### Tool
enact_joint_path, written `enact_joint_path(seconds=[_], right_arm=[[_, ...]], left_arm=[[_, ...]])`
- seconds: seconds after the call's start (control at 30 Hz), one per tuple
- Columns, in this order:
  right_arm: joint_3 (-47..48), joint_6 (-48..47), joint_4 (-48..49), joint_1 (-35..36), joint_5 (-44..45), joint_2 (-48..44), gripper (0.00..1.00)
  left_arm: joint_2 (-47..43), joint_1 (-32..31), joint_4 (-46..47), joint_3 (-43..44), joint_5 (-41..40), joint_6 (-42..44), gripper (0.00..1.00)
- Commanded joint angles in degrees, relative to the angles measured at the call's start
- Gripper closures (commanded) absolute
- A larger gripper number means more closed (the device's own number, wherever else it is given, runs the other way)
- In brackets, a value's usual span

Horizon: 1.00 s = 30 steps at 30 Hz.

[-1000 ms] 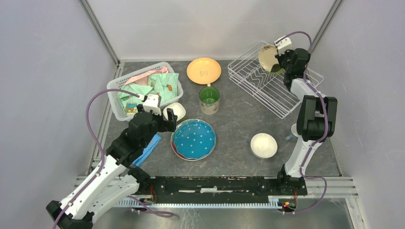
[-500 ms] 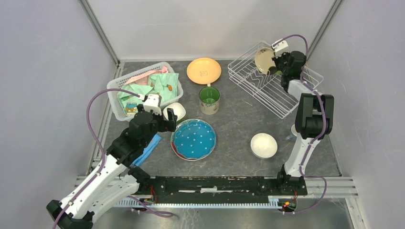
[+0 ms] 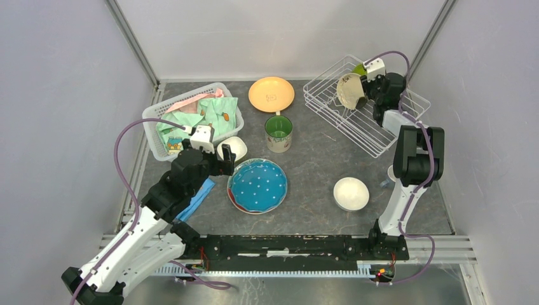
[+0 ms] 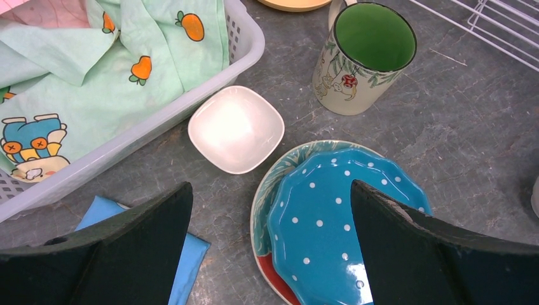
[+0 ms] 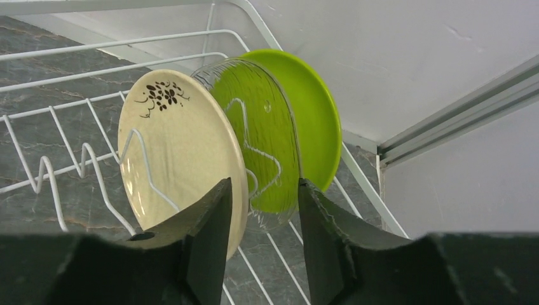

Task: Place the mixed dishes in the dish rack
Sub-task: Insert the plate into the dish rack.

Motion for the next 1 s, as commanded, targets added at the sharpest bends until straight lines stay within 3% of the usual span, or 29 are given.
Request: enact_joint_path(seconds=[0.0, 0.13, 0.3, 0.53, 0.73, 0.97], right_arm=[[-1.08, 5.67, -0.42, -0.06, 0.86, -6.49, 0.47], [-2.65, 12.46, -5.52, -0.02, 0.08, -10.82, 0.31], [-5.42, 17.09, -13.25, 0.28, -0.70, -16.60, 0.02], [-12.46, 25.83, -20.02, 1.43, 5.93, -27.23, 0.02], [-9.33, 31.89, -39.10, 1.81, 7.68, -27.63, 0.02], [-12.83, 33.65, -45.69, 8.26, 11.75, -29.41, 0.02]], left_arm=[[-0.81, -0.20, 1.79, -0.22, -0.44, 1.12, 0.00], [-0.81, -0.20, 1.75, -0.16, -0.38, 1.10, 0.00], [-0.58, -0.24, 1.31, 0.01, -0.88, 0.77, 0.00], [-0.60, -0.20, 1.01, 0.39, -1.40, 0.29, 0.00], [-0.70, -0.20, 0.95, 0.65, -0.25, 0.29, 0.00], [-1.47, -0.20, 1.04, 0.65, -1.03, -0.72, 0.00]])
